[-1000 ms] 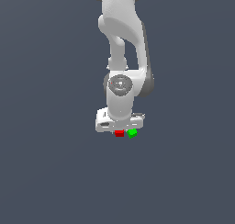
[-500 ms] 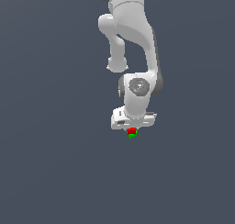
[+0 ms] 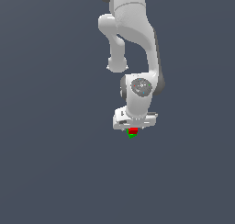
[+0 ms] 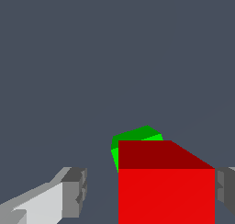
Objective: Stack the red cube on top of the green cube.
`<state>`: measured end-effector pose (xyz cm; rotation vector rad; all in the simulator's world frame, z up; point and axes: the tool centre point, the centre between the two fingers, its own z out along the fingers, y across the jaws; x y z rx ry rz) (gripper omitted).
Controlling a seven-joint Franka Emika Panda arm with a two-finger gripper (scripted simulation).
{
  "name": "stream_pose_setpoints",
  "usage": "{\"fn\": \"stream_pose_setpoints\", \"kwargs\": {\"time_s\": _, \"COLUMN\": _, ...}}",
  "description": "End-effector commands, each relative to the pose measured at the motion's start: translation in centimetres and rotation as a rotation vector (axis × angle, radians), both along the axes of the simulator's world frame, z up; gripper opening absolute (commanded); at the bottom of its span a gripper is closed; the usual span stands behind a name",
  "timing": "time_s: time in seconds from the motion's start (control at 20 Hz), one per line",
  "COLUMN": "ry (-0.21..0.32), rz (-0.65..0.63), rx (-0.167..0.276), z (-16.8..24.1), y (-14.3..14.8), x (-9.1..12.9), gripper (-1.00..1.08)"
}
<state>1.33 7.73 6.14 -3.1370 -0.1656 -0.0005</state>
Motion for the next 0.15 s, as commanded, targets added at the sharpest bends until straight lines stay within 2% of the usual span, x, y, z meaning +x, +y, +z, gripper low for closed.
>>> {"fn": "stream_pose_setpoints", "kwargs": {"time_s": 0.0, "ry": 0.000, "rz": 0.000, "rx": 0.000, "z": 0.00, "y": 0.00, "x": 0.00, "gripper": 1.00}}
{"fn": "stream_pose_setpoints", "kwargs": {"time_s": 0.1, "ry": 0.000, "rz": 0.000, "rx": 0.000, "z": 0.00, "y": 0.00, "x": 0.00, "gripper": 1.00}}
